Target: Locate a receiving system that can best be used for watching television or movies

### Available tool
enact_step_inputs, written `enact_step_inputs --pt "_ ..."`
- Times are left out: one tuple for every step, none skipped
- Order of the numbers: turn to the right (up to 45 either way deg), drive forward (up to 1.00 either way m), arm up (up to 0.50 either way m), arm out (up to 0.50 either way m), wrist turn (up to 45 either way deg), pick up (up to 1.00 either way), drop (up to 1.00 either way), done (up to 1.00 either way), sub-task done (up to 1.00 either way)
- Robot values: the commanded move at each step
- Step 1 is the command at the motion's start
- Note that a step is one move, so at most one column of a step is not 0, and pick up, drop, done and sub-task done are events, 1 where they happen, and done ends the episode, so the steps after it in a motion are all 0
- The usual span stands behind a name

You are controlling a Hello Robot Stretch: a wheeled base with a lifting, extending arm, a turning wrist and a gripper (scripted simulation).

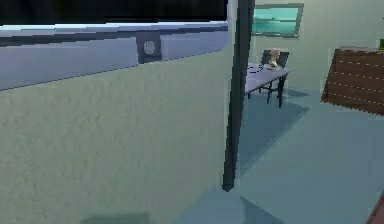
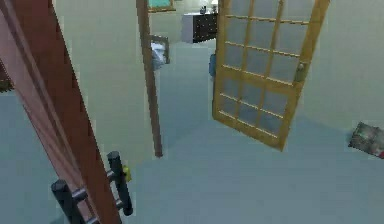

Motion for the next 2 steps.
enact_step_inputs --pt "0.0 0.35 0.00 0.00 0.0 0.00 0.00 0.00 0.00" --pt "42.0 0.00 0.00 0.00 0.0 0.00 0.00 0.00 0.00"
